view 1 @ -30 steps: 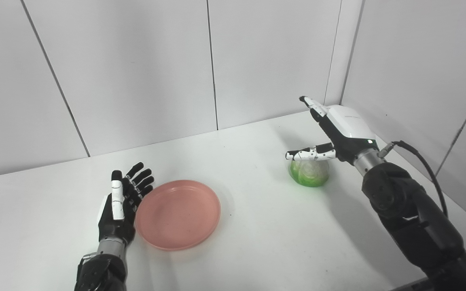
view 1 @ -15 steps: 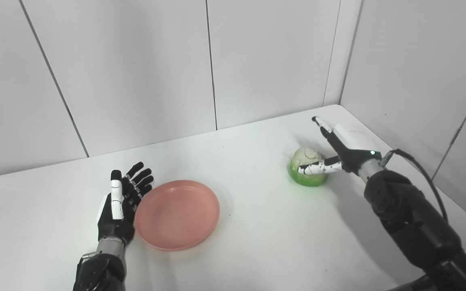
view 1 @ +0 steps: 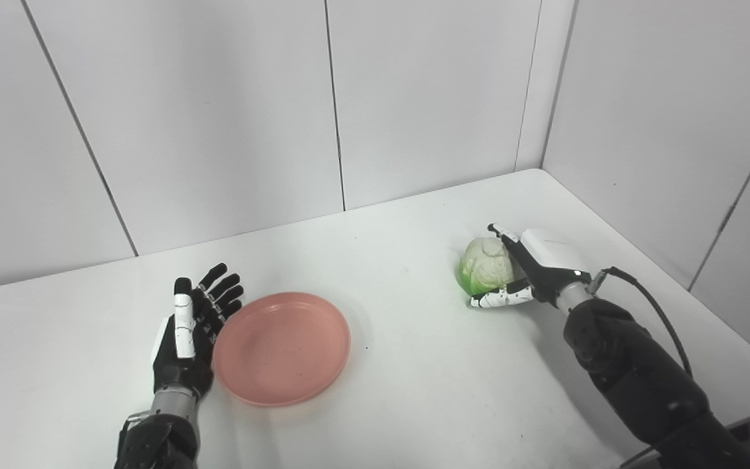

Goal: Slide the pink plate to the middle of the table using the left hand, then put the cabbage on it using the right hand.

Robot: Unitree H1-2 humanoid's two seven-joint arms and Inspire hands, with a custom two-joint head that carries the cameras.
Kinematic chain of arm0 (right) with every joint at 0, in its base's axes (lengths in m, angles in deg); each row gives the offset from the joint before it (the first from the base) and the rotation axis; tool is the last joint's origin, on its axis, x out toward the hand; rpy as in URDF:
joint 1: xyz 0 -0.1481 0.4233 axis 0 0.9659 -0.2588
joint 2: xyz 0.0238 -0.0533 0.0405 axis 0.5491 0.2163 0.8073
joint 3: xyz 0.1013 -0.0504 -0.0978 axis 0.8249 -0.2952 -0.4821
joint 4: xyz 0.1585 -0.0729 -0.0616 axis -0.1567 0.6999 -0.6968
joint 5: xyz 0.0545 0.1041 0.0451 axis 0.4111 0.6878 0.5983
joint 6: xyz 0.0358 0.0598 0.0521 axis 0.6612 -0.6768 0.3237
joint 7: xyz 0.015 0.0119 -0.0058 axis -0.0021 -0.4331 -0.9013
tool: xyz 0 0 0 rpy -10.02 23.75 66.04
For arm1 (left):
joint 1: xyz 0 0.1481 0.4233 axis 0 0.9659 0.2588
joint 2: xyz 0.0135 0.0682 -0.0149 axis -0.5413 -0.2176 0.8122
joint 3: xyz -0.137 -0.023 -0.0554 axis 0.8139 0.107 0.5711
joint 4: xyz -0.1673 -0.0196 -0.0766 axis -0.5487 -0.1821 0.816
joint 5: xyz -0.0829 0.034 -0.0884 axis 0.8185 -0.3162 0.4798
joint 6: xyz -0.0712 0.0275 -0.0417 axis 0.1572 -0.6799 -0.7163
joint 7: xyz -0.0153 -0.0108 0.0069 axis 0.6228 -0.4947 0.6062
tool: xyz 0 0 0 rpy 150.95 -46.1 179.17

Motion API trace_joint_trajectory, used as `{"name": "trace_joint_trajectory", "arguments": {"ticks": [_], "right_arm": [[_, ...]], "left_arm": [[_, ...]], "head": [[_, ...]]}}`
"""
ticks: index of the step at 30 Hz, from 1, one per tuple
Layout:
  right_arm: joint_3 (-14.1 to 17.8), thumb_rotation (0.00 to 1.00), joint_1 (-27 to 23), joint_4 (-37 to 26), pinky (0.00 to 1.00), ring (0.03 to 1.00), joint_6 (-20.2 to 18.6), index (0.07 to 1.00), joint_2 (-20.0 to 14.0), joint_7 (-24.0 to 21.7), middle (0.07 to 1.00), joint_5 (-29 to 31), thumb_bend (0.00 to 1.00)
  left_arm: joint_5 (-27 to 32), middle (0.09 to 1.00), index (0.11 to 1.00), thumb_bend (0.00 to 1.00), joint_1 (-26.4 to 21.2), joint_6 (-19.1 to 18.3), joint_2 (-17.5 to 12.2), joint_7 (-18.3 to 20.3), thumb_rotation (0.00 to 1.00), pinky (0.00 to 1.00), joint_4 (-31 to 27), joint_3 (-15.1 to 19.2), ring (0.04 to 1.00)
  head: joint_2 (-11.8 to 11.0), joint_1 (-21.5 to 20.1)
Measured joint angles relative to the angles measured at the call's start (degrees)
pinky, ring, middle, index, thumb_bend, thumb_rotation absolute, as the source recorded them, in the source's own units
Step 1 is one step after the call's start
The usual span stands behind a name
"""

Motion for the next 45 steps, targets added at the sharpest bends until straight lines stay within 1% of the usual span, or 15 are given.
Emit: {"name": "trace_joint_trajectory", "arguments": {"ticks": [1, 4, 5, 7, 9, 16, 24, 27, 34, 35, 36, 40, 41, 42, 45], "right_arm": [[-0.1, 0.26, -0.2, 0.8, 0.62, 0.737, 0.6, 0.853, 0.3, 0.7, 0.810, 0.1, 0.92], [0.0, 0.16, -0.9, 3.0, 0.58, 0.678, 1.9, 0.815, 1.0, 3.1, 0.753, 0.4, 0.88], [0.1, 0.09, -1.1, 3.4, 0.53, 0.616, 2.3, 0.764, 1.3, 4.0, 0.691, 0.9, 0.84], [0.8, 0.02, -1.6, 4.9, 0.44, 0.515, 3.6, 0.596, 2.4, 7.1, 0.521, 2.0, 0.60], [1.2, 0.00, -2.3, 6.4, 0.37, 0.445, 4.9, 0.523, 3.4, 11.0, 0.481, 2.1, 0.54], [1.3, 0.00, -2.0, 8.7, 0.33, 0.416, 7.6, 0.510, 4.4, 17.6, 0.462, 2.2, 0.52], [2.0, 0.00, -1.4, 8.4, 0.36, 0.431, 9.3, 0.514, 5.1, 21.3, 0.464, 2.6, 0.53], [3.0, 0.00, -0.5, 5.7, 0.37, 0.440, 10.3, 0.510, 6.1, 22.3, 0.469, 4.0, 0.53], [3.2, 0.00, 0.5, -4.6, 0.36, 0.418, 10.8, 0.522, 12.6, 21.4, 0.454, 8.2, 0.52], [3.0, 0.00, 0.4, -5.5, 0.35, 0.413, 11.1, 0.521, 13.6, 21.1, 0.452, 8.8, 0.52], [2.6, 0.00, 0.4, -5.8, 0.35, 0.411, 11.3, 0.521, 14.6, 20.8, 0.451, 9.2, 0.52], [0.5, 0.00, 0.4, -6.8, 0.35, 0.401, 11.4, 0.521, 18.0, 18.7, 0.450, 9.9, 0.53], [-0.2, 0.00, 0.2, -6.9, 0.35, 0.400, 11.4, 0.520, 18.6, 18.0, 0.450, 9.9, 0.53], [-0.8, 0.00, 0.1, -6.9, 0.35, 0.399, 11.6, 0.519, 19.3, 17.5, 0.450, 10.3, 0.53], [-2.4, 0.00, -0.5, -6.3, 0.34, 0.396, 13.1, 0.517, 21.2, 16.3, 0.451, 11.1, 0.53]], "left_arm": [[0.0, 0.814, 0.808, 0.83, 0.1, 0.0, 0.0, 0.0, 1.00, 0.86, -0.1, -0.1, 0.825], [0.0, 0.811, 0.803, 0.84, 0.2, 0.0, 0.0, 0.0, 1.00, 0.87, -0.3, -0.1, 0.825], [0.0, 0.809, 0.798, 0.84, 0.2, 0.0, 0.0, 0.0, 1.00, 0.87, -0.3, -0.1, 0.825], [0.0, 0.809, 0.798, 0.84, 0.2, 0.0, 0.0, 0.0, 1.00, 0.85, -0.2, -0.1, 0.824], [0.0, 0.809, 0.797, 0.84, 0.2, 0.0, 0.0, 0.0, 1.00, 0.84, -0.2, -0.1, 0.820], [0.0, 0.807, 0.795, 0.86, 0.4, -0.5, 0.0, 0.0, 1.00, 0.85, -0.6, 0.0, 0.825], [0.0, 0.809, 0.798, 0.84, 0.4, -0.6, 0.0, 0.0, 1.00, 0.84, -0.8, -0.1, 0.827], [0.0, 0.805, 0.792, 0.84, 1.0, -1.0, 0.0, 0.0, 1.00, 0.84, -2.0, -0.3, 0.823], [-1.1, 0.802, 0.789, 0.84, 1.8, -1.2, 0.3, -0.6, 1.00, 0.84, -3.1, -0.7, 0.818], [-1.3, 0.801, 0.788, 0.83, 1.8, -1.2, 0.4, -0.9, 1.00, 0.84, -3.2, -0.7, 0.818], [-1.3, 0.799, 0.786, 0.83, 1.9, -1.2, 0.4, -1.0, 1.00, 0.84, -3.5, -0.8, 0.815], [-1.4, 0.796, 0.781, 0.83, 2.5, -1.7, 1.4, -2.1, 1.00, 0.83, -4.5, -0.9, 0.813], [-1.5, 0.796, 0.781, 0.82, 2.8, -2.0, 1.8, -2.5, 1.00, 0.83, -5.0, -0.9, 0.813], [-1.8, 0.795, 0.780, 0.82, 3.1, -2.2, 2.1, -2.8, 1.00, 0.83, -5.6, -1.1, 0.811], [-2.7, 0.799, 0.784, 0.82, 3.5, -2.5, 2.6, -3.4, 1.00, 0.84, -6.2, -1.9, 0.816]], "head": [[0.1, 0.1], [0.2, 0.2], [0.3, 0.2], [0.3, 0.2], [0.3, 0.2], [0.9, 0.7], [1.2, 2.3], [1.5, 3.4], [2.2, 8.4], [2.5, 10.3], [2.5, 10.3], [3.3, 16.7], [3.3, 16.7], [3.5, 20.4], [3.5, 22.7]]}}
